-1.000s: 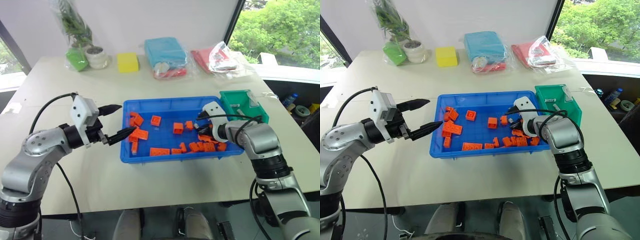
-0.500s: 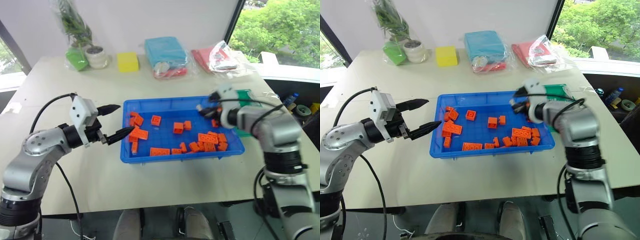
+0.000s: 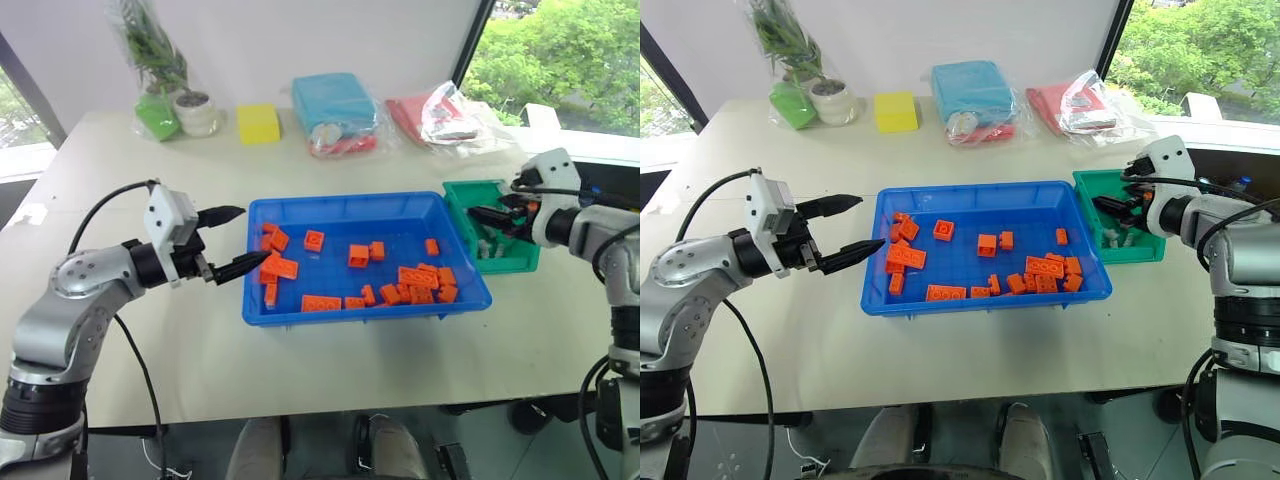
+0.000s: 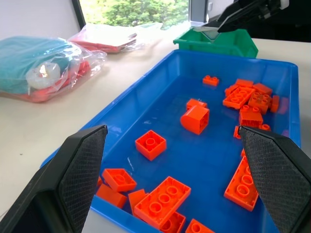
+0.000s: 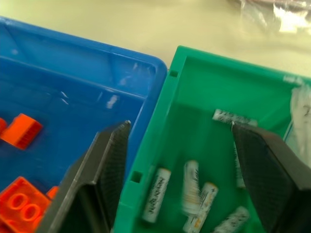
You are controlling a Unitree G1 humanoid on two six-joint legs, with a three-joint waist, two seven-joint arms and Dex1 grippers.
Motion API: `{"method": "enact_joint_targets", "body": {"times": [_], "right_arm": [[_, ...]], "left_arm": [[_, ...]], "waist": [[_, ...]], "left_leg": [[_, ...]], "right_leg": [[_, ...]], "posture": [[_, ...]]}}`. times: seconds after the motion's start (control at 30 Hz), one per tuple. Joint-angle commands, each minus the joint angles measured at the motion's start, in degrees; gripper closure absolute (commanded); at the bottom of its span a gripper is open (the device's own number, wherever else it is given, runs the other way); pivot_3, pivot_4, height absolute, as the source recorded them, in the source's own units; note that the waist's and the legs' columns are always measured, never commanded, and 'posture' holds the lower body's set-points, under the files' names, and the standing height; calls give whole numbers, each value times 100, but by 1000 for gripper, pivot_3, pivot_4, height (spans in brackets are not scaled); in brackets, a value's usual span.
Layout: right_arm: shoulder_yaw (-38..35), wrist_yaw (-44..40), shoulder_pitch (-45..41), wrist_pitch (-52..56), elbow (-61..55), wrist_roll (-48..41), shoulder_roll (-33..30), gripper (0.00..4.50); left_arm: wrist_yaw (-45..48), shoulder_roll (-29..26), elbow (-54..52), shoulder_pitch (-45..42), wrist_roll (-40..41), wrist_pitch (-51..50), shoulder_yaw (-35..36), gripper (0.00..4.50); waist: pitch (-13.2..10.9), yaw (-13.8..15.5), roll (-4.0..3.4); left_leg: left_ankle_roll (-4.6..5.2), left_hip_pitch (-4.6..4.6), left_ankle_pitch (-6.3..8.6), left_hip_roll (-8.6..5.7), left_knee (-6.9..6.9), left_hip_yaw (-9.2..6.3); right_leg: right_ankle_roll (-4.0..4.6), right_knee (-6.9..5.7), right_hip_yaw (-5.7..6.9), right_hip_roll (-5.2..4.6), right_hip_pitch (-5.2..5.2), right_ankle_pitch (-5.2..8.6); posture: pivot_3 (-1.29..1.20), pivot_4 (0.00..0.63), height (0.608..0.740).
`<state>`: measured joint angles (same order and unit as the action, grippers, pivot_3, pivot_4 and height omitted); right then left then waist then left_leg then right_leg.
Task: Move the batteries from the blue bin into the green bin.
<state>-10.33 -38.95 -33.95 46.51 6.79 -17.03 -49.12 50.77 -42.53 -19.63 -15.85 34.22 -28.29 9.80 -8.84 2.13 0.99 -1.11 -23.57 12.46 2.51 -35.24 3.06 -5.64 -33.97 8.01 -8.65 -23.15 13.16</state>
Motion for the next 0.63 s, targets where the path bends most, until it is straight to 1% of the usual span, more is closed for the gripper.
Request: {"method": "enact_joint_targets", "body": {"times": [0.03, 0.1, 0.13, 0.17, 0.2, 0.27, 0.3, 0.43, 0.63], "right_arm": [[-335, -404, 39, -999, 45, 53, -379, 1445], [-394, -1131, 408, -1688, 5, 3, -755, 1445], [-402, -1390, 538, -1867, -21, -39, -879, 1445], [-483, -1860, 789, -2065, -74, -174, -1058, 1445], [-531, -2150, 952, -2183, -119, -277, -1163, 1445], [-788, -2982, 1428, -2250, -119, -622, -1446, 1445], [-872, -3202, 1569, -2284, -108, -724, -1513, 1445], [-1074, -3603, 2023, -2289, 14, -858, -1611, 1445], [-1095, -3590, 2235, -2187, -180, -908, -1515, 1445]], "left_arm": [[100, -134, -9, -64, 17, 25, 102, 0], [163, -217, 3, -33, 53, -5, 162, 0], [192, -250, 14, -20, 68, -10, 187, 0], [235, -307, 17, -10, 122, -54, 245, 0], [280, -353, 41, -2, 161, -72, 293, 0], [388, -499, 56, -31, 320, -217, 428, 0], [431, -550, 69, -40, 371, -258, 470, 0], [564, -731, 122, -58, 512, -395, 602, 0], [748, -913, 154, 35, 437, -363, 638, 0]], "waist": [[0, 15, -1], [0, 31, 5], [0, 35, 5], [0, 30, 6], [0, 17, 7], [-1, 7, 8], [-2, 7, 7], [-2, 0, 2], [-4, 6, -1]], "left_leg": [[-1, 1, 1, 0, -1, -1], [-6, 1, 4, -1, -1, -3], [-13, 1, 8, -1, -1, -5], [-14, 1, 9, -1, -1, -5], [-14, 1, 9, -1, -1, -5], [-14, 3, 9, 1, 0, -4], [-13, 4, 8, 4, -1, -4], [-16, 13, 10, 14, -1, 3], [-18, 12, 11, 18, -1, 6]], "right_leg": [[0, 1, 0, 0, -7, 0], [0, 7, 1, 0, -4, 1], [0, 9, 2, 0, -1, 1], [0, 13, 1, 0, 0, 1], [0, 16, 1, -1, 2, 1], [0, 18, 1, 0, 6, 1], [0, 17, 2, 1, 8, 1], [1, 17, 2, 3, 6, 1], [2, 23, 3, 3, 2, 2]], "posture": [[0, 150, 683], [0, 150, 683], [0, 150, 683], [0, 150, 683], [0, 150, 683], [0, 150, 683], [0, 150, 683], [0, 150, 683], [0, 150, 683]]}}
